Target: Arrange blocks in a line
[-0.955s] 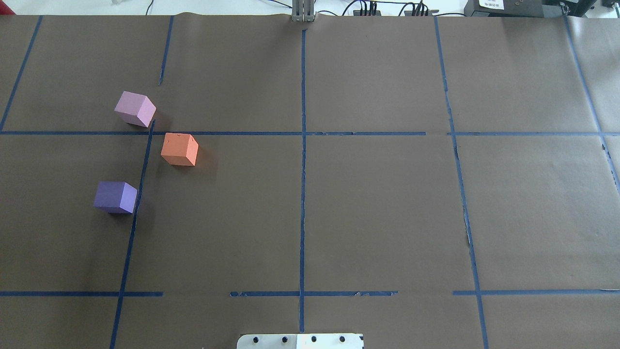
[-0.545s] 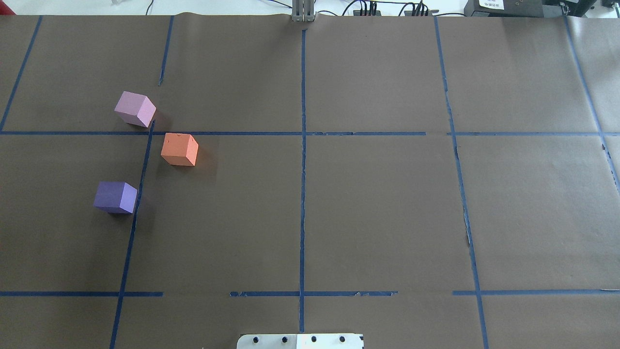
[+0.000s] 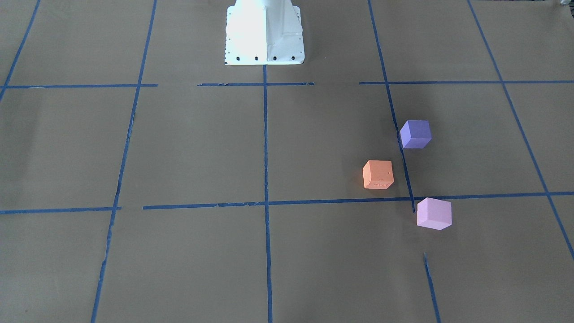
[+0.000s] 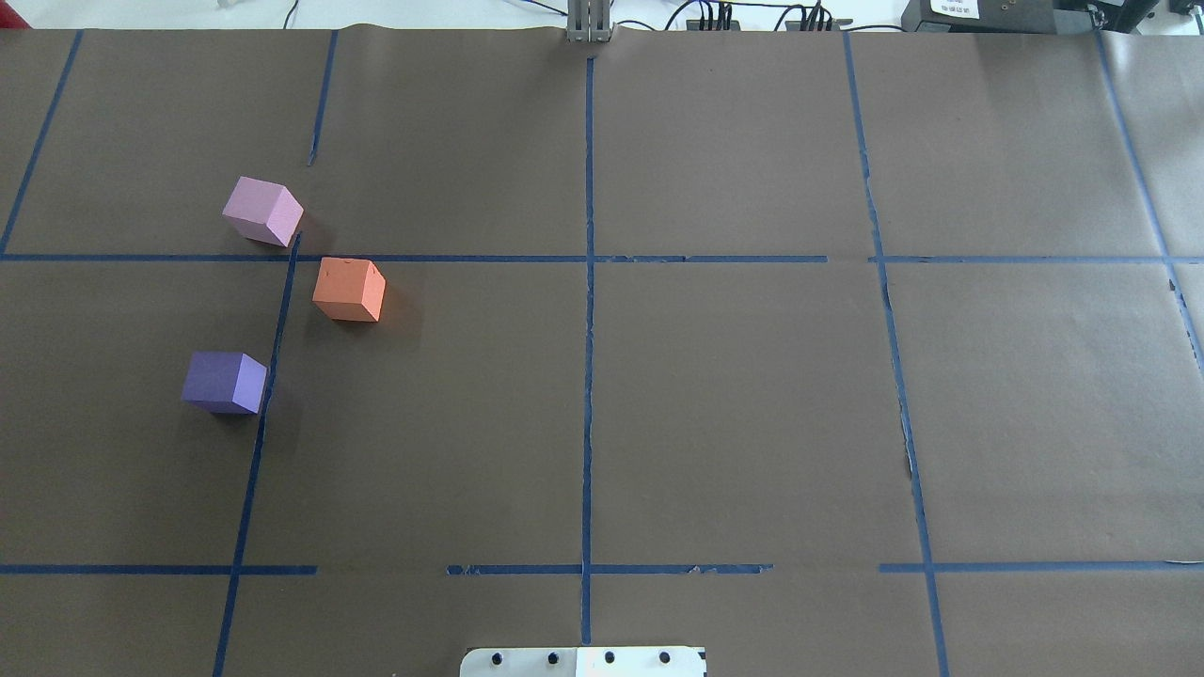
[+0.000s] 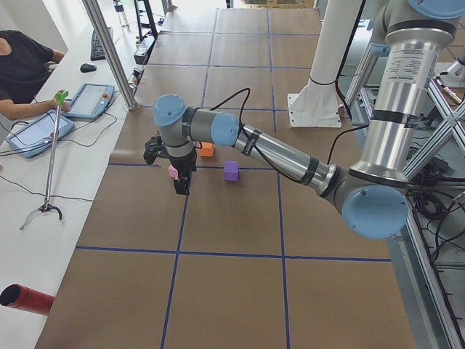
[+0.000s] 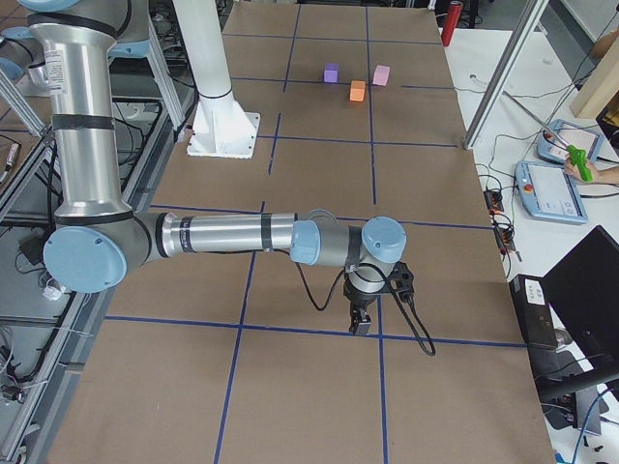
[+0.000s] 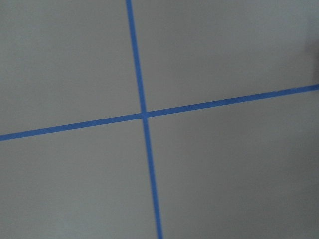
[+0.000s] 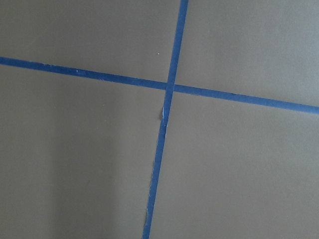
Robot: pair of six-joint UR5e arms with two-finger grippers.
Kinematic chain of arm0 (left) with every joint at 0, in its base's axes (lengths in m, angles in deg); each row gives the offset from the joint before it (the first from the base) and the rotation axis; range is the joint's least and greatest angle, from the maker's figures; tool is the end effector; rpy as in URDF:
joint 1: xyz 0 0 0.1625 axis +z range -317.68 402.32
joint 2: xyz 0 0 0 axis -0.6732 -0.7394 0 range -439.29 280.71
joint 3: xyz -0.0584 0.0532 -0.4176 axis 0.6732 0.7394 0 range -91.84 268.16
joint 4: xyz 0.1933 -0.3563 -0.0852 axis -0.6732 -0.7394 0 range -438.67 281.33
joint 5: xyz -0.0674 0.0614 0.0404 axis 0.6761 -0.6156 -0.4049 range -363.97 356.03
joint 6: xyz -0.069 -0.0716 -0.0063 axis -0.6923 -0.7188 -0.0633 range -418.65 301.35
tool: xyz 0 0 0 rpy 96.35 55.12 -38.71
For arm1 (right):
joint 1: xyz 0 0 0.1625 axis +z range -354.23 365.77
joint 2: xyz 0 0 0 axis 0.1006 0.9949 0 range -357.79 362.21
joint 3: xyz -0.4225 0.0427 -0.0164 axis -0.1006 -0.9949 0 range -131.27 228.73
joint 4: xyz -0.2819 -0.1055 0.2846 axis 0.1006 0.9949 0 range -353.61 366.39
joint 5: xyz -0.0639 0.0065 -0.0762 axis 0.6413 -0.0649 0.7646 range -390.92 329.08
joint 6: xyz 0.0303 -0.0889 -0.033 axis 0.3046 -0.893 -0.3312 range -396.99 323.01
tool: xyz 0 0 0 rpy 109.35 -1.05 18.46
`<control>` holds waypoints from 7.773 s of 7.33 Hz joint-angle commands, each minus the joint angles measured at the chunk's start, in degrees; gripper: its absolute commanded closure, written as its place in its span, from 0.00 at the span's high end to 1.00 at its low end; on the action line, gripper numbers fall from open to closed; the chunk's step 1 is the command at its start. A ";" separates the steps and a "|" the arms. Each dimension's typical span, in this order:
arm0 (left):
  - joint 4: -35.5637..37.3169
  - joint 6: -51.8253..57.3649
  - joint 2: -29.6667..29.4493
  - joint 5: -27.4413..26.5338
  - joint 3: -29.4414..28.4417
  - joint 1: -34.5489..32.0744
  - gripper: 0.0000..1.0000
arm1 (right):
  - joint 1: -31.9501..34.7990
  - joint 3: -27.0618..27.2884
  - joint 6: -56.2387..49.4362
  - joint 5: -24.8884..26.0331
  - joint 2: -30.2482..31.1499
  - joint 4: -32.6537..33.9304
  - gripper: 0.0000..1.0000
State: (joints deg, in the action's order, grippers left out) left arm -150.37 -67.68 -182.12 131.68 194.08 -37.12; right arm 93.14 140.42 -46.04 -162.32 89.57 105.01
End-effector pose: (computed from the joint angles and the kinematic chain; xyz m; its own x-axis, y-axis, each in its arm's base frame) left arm 0.0397 -0.5510 0.4386 0.6835 0.1008 -0.7229 -0.0740 0.9949 0.0688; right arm 0.0442 -0.5071 0.6393 0.7350 -0.1420 0.6631 0.1636 0.9861 0.0299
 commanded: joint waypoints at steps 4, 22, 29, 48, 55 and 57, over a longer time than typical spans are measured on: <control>-12.81 -29.44 -10.11 -0.56 -6.06 21.24 1.00 | 0.00 -0.02 0.00 0.00 0.00 0.00 1.00; -26.03 -43.87 -19.77 -8.12 -25.06 32.59 0.68 | 0.00 0.07 -0.09 0.00 0.00 0.00 1.00; -9.63 -35.73 -19.07 -8.38 -12.34 26.01 0.00 | 0.00 -0.02 0.00 0.00 0.00 0.00 1.00; -24.27 -25.60 -10.46 -4.34 -22.86 24.50 0.15 | 0.00 -0.02 0.00 0.00 0.00 0.00 1.00; -24.36 -24.81 -10.28 -4.34 -22.43 24.33 0.99 | 0.00 -0.02 0.00 0.00 0.00 0.00 1.00; -23.22 -23.50 -9.93 -4.25 -19.89 20.22 0.99 | 0.00 0.07 -0.09 0.00 0.00 0.00 1.00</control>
State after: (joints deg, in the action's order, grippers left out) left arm -174.30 -92.11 -192.31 127.40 172.50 -14.29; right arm 93.14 140.41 -46.06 -162.32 89.57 105.01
